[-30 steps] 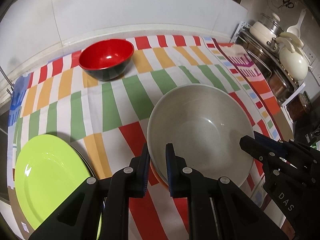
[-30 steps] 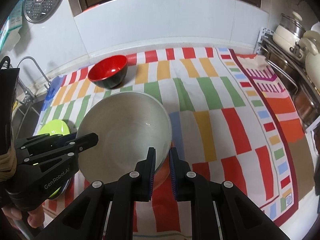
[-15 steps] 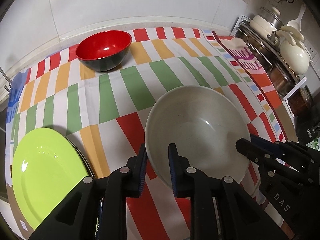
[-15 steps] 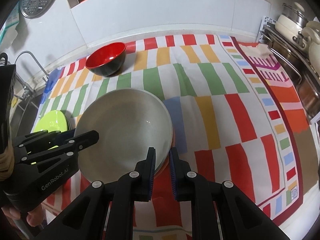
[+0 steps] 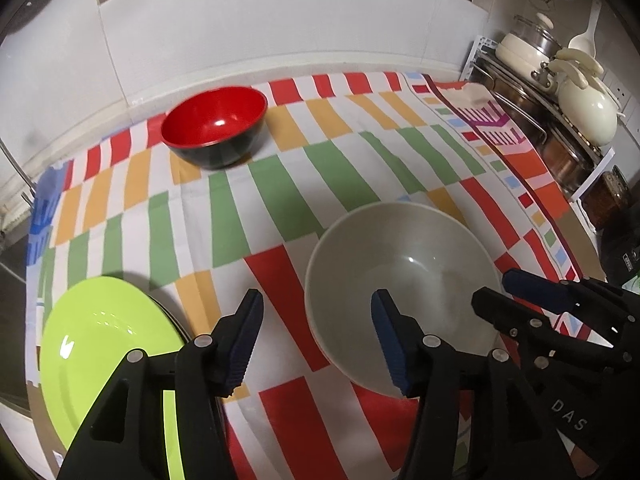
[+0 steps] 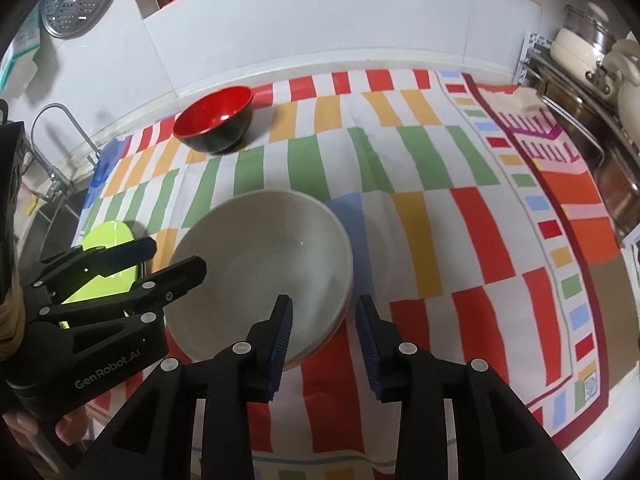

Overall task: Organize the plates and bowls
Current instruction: 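Lower the white bowl into the pink bowl and open both grippers, then move both open grippers to the red-and-black bowl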

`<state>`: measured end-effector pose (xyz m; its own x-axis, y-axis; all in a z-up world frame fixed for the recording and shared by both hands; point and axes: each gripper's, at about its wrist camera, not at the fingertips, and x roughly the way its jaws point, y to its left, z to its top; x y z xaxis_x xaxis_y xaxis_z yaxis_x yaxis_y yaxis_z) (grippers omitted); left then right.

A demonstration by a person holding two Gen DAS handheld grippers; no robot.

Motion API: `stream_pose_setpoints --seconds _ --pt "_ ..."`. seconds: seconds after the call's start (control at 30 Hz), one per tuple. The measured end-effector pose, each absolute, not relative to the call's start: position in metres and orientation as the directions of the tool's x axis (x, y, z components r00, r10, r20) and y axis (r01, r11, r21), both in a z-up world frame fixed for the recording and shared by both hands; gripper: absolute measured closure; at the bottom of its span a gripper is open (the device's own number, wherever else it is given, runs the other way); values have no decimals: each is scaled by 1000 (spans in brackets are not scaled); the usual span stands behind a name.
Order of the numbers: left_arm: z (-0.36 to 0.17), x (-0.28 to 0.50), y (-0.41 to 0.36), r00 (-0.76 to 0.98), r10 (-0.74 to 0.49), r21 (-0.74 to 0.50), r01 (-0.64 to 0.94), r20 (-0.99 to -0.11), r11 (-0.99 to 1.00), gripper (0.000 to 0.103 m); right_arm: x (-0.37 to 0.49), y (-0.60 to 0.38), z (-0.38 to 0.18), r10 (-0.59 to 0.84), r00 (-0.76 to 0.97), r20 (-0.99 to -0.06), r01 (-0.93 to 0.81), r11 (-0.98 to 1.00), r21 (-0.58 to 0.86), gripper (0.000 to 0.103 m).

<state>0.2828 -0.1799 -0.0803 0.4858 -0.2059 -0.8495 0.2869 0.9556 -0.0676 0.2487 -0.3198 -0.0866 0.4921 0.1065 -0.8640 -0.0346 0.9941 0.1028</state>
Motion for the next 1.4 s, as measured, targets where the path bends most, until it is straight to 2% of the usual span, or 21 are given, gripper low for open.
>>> stream_pose_setpoints --seconds 0.07,0.2,0.53,0.73,1.03,1.4 --pt "-77 283 -178 497 -203 -64 282 -844 957 46 248 -321 -83 108 511 -853 -28 994 109 69" --pt "-69 283 -173 521 -200 -63 269 -830 961 46 249 -321 -76 90 555 -827 -11 995 101 60" --pt "-46 288 -153 586 -187 -58 232 -789 971 45 265 -310 -53 124 612 -781 -73 992 100 60" --pt "-31 295 -139 631 -158 -35 203 -760 978 39 279 -299 -37 143 646 -749 -104 990 100 60" --pt "-13 317 -115 673 -127 -28 157 -729 987 36 312 -279 -13 194 684 -703 -169 980 105 60" --pt "-9 359 -92 686 -87 -20 105 -722 994 33 362 -255 -1 212 688 -694 -232 971 66 60"
